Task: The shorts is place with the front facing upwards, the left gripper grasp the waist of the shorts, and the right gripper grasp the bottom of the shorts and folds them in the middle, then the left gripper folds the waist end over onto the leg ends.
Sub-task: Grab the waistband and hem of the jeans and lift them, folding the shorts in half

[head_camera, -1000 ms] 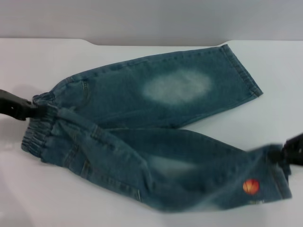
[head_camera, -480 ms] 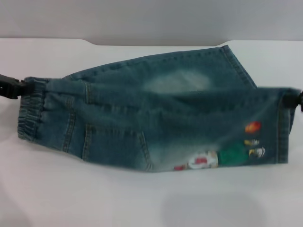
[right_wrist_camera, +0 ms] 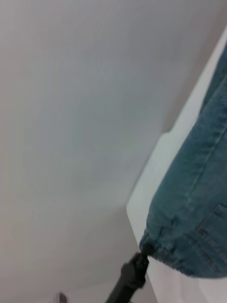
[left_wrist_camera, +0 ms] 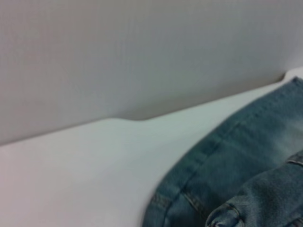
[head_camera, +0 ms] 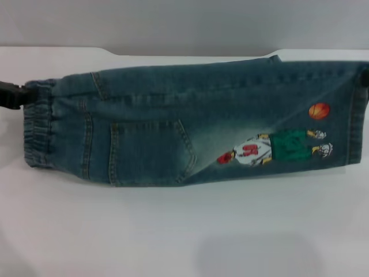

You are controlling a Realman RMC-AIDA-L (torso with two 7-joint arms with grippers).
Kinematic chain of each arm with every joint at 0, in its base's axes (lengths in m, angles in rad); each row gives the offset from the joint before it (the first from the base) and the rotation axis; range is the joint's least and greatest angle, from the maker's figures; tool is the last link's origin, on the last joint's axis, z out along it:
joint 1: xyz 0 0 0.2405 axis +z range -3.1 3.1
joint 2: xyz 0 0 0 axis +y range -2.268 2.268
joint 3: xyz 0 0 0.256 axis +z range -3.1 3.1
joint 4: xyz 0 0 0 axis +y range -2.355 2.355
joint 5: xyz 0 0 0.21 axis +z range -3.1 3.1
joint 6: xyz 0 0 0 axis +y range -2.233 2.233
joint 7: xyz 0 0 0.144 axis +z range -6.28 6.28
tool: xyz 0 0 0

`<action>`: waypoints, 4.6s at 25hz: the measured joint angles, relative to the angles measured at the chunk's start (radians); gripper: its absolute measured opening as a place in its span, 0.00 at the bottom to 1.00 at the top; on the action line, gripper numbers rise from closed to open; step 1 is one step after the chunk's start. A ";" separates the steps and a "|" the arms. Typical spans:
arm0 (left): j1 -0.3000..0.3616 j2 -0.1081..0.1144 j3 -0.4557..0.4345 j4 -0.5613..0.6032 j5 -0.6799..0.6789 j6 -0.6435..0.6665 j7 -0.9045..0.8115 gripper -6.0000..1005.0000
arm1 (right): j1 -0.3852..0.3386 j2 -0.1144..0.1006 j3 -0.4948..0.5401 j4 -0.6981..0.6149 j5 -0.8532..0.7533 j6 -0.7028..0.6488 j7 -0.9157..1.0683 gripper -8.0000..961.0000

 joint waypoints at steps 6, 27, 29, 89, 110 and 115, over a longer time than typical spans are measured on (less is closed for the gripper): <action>0.032 -0.014 -0.005 0.025 -0.071 -0.027 0.025 0.05 | -0.005 0.004 0.002 -0.007 0.057 0.026 -0.035 0.06; 0.117 -0.025 0.054 -0.078 -0.441 -0.210 0.129 0.05 | -0.070 0.005 0.147 0.322 0.223 0.294 -0.483 0.06; 0.122 -0.025 0.088 -0.083 -0.466 -0.238 0.130 0.05 | -0.072 0.003 0.169 0.359 0.254 0.313 -0.538 0.06; -0.280 -0.025 0.608 -0.312 -0.116 -0.427 -0.291 0.41 | -0.058 0.012 -0.151 0.556 0.268 0.277 -0.592 0.08; -0.354 -0.038 0.674 -0.494 -0.104 -0.610 -0.325 0.62 | -0.052 0.013 -0.171 0.575 0.268 0.238 -0.596 0.09; -0.359 -0.041 0.698 -0.529 -0.129 -0.654 -0.325 0.61 | -0.056 0.013 -0.171 0.579 0.268 0.221 -0.603 0.09</action>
